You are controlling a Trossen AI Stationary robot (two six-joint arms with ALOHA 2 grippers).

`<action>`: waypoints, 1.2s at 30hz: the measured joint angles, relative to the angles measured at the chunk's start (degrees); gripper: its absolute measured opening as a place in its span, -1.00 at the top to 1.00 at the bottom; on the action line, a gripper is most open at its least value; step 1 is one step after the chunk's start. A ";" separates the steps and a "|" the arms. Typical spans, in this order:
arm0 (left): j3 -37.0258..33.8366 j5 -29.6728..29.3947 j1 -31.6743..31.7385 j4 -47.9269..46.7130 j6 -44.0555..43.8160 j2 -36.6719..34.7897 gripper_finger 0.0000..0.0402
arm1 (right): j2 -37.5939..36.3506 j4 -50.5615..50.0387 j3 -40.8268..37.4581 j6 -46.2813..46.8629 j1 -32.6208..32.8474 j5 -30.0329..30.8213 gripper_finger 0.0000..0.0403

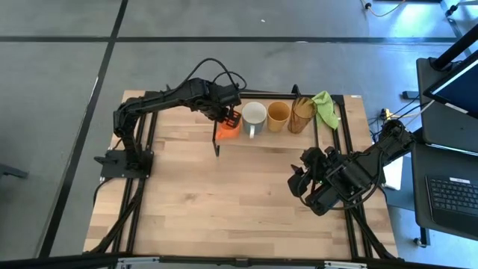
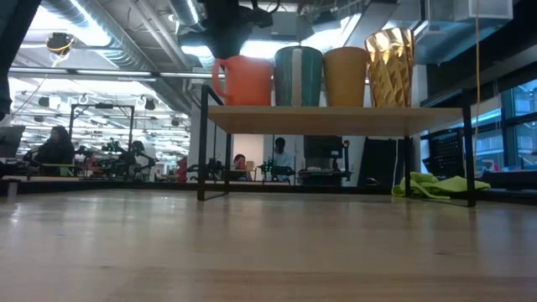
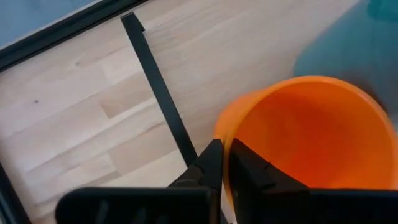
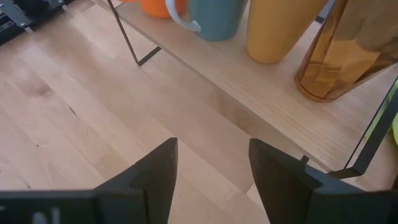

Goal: Stack small to large cups/mugs on shelf
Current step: Put the orange mug on the shelf

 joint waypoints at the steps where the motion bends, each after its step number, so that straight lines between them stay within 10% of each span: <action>1: -0.02 -0.03 -0.04 0.17 -0.41 0.00 0.94 | 0.00 0.00 0.00 -0.04 0.00 0.00 0.01; 36: -0.05 -3.92 0.95 -0.70 -21.71 0.00 0.97 | 0.00 0.00 0.01 -3.20 0.00 0.73 0.01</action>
